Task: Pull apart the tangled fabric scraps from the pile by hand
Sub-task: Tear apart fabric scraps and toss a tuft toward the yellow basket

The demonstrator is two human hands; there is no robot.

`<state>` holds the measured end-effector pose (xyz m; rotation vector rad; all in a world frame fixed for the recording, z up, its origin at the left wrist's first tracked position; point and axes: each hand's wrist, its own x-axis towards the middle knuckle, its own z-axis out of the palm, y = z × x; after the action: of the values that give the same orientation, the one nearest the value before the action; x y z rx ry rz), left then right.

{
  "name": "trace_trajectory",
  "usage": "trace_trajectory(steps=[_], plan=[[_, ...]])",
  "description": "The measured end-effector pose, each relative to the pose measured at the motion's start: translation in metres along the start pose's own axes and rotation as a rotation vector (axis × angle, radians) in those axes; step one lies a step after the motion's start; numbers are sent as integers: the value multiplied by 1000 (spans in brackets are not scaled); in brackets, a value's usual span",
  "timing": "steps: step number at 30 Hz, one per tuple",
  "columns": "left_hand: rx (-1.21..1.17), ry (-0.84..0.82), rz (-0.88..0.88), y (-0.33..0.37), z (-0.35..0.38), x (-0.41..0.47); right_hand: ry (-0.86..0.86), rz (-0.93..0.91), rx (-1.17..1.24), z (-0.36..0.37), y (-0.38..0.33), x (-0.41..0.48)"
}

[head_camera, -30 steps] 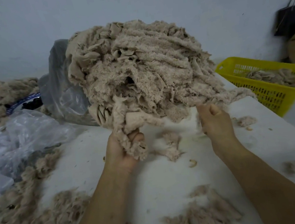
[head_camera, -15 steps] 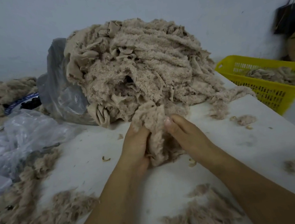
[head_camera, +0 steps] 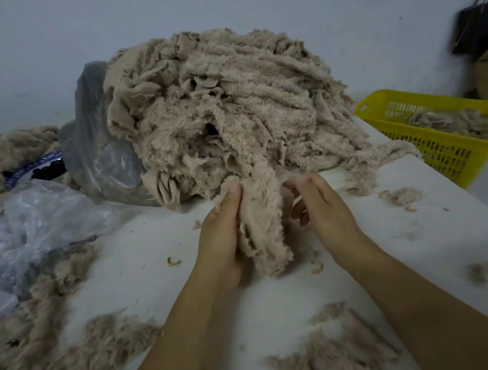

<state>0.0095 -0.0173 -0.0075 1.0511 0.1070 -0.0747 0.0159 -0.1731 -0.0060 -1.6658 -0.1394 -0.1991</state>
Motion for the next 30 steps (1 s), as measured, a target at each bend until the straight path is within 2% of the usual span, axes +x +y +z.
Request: trace_trajectory(steps=[3, 5, 7, 12, 20, 23, 26, 30], plan=[[93, 21, 43, -4, 4, -2, -75, -165, -61, 4, -2, -5], [111, -9, 53, -7, 6, -3, -165, -216, -246, 11, -1, -8], [123, -33, 85, -9, 5, -3, -182, -246, -357, 16, 5, -8], [143, 25, 128, -10, 4, 1, 65, -33, -214, 4, 4, 2], [40, 43, 30, -7, 5, 2, 153, 153, 11, 4, 4, 7], [-134, 73, -13, 5, 0, 1, 201, 149, 181, -13, 3, 13], [-250, 69, -14, 12, -12, 3, 236, 128, 142, -27, 6, 16], [-315, 58, -48, 9, -8, 4, 76, 23, 22, -11, 3, 7]])
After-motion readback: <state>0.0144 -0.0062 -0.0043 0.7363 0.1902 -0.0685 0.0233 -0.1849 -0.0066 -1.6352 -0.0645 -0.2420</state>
